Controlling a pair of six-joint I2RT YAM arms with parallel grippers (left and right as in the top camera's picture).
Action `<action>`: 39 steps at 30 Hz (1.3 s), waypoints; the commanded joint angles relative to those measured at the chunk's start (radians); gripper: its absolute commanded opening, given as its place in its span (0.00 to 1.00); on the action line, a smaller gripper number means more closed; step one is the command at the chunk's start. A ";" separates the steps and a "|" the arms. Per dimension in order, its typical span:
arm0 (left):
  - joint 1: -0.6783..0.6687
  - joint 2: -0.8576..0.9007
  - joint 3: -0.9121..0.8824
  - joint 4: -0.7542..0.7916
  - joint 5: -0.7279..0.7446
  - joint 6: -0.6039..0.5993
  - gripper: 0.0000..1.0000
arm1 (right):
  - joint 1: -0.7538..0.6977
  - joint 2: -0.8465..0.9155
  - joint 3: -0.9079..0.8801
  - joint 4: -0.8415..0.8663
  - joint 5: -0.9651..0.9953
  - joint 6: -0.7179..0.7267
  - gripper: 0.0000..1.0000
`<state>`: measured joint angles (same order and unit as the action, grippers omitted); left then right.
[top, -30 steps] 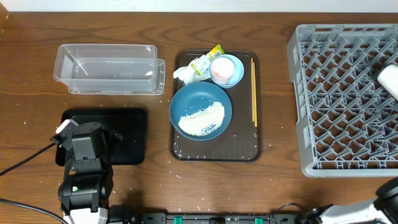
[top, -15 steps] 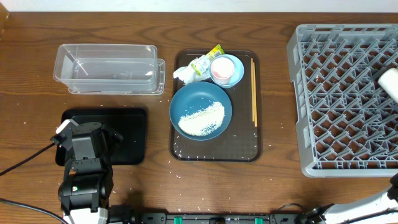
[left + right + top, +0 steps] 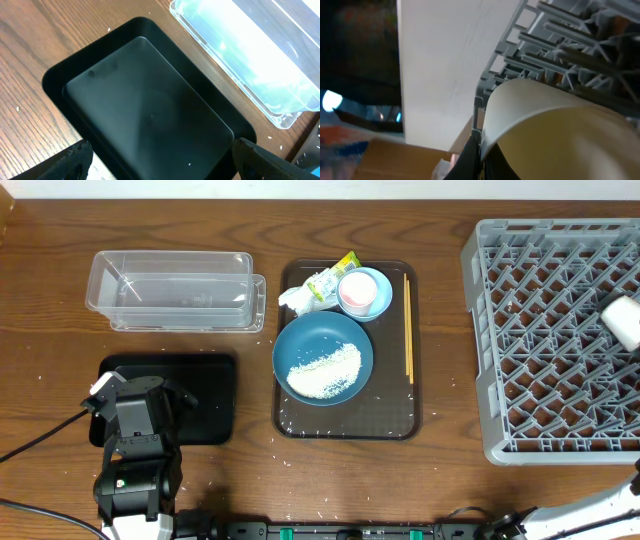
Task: Sort waste into correct bins and load items into the dishwasher rack
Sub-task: 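Lower the paper cup into the rack and open the right gripper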
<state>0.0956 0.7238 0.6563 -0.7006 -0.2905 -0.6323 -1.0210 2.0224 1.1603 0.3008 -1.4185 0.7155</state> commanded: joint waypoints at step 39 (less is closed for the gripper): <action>0.004 0.000 0.018 -0.003 -0.006 -0.009 0.92 | -0.012 -0.031 0.008 -0.288 0.022 -0.090 0.05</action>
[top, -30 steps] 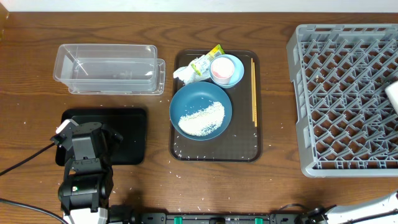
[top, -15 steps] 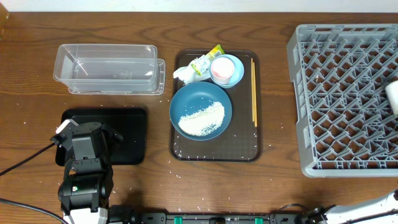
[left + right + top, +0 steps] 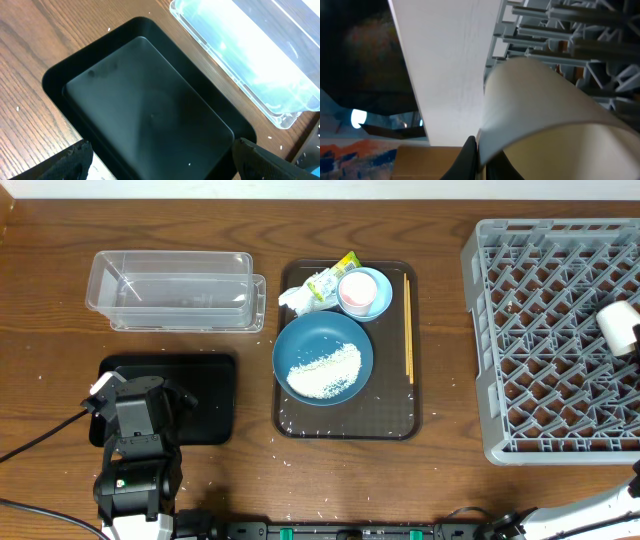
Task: Sort waste into correct bins and load items into the dishwasher rack
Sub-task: 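Lower the paper cup into the rack and open the right gripper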
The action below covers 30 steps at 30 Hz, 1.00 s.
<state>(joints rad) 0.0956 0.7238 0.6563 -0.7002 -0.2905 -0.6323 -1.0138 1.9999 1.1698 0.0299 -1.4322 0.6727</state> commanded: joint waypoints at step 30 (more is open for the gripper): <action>0.004 0.000 0.018 -0.003 -0.006 -0.009 0.92 | -0.094 -0.548 -0.001 -0.360 0.286 -0.058 0.40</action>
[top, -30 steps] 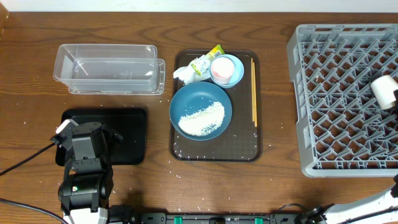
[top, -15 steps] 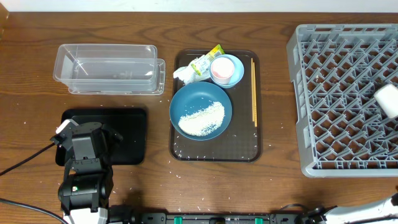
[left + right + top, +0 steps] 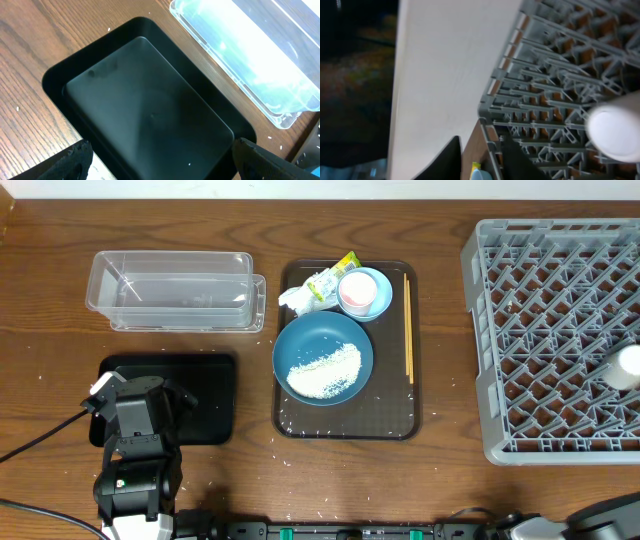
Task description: Sort waste into correct bins and load items into the dishwasher rack
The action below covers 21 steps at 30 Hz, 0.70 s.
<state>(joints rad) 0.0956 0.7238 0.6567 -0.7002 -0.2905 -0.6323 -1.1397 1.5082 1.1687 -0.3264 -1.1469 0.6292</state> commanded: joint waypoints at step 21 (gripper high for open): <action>0.004 0.000 0.018 -0.003 -0.006 -0.009 0.92 | 0.922 -0.155 0.001 -0.295 0.459 -0.258 0.78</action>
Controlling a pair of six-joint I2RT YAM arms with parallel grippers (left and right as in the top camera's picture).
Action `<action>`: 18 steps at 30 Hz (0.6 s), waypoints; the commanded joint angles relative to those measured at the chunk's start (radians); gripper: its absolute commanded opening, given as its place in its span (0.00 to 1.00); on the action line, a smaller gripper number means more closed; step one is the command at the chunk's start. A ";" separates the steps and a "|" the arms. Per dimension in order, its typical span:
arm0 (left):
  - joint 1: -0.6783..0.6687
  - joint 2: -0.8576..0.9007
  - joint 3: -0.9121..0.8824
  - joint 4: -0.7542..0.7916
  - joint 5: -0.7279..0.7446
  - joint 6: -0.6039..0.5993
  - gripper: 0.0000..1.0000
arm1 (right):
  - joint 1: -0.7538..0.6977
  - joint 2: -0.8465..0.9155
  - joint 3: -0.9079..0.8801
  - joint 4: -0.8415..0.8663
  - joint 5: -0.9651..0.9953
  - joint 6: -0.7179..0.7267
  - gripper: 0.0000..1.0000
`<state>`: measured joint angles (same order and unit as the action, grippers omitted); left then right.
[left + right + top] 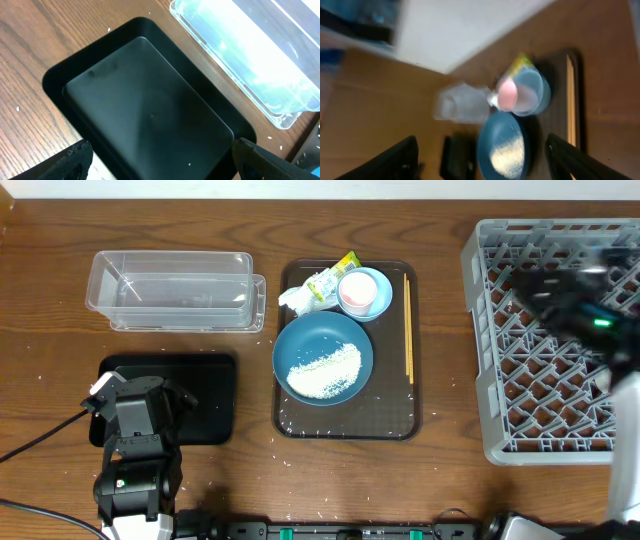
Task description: Sort waste into correct bins and load items into the dishwasher rack
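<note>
The brown tray [392,408] carries a blue plate [300,336] with rice, a small blue bowl [378,288] holding a pink cup [354,291], a green wrapper [325,280] and chopsticks [408,326]. My right gripper [480,162] is open and empty. In the overhead view the right gripper [548,288] hangs blurred over the grey dishwasher rack [540,405], facing the tray. The white cup does not show; my right arm covers that side of the rack. My left gripper [160,167] stands open above the black bin [150,115].
A clear plastic bin [175,290] lies at the back left, just behind the black bin [205,395]. Grains of rice are scattered on the wood in front of the tray. The rack fills the right side of the table.
My right arm was off the rack's right edge, with the white cup lying free in the rack. Now the arm is over the rack's upper middle, its camera facing the tray. The left arm is unchanged.
My right gripper held a white cup over the rack's right edge, and still held it a little further along that edge. Then the cup lay in the rack, let go. Now the right gripper is open further left over the rack. The left arm stayed over the black bin.
</note>
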<state>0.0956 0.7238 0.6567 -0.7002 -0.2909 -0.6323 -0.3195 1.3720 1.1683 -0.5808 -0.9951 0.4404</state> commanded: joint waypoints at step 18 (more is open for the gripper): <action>0.004 0.000 0.018 -0.003 -0.005 -0.009 0.92 | 0.451 -0.019 0.001 -0.203 0.520 -0.095 0.93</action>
<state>0.0956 0.7238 0.6567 -0.7006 -0.2905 -0.6323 0.1081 1.3720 1.1679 -0.7914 -0.4198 0.3504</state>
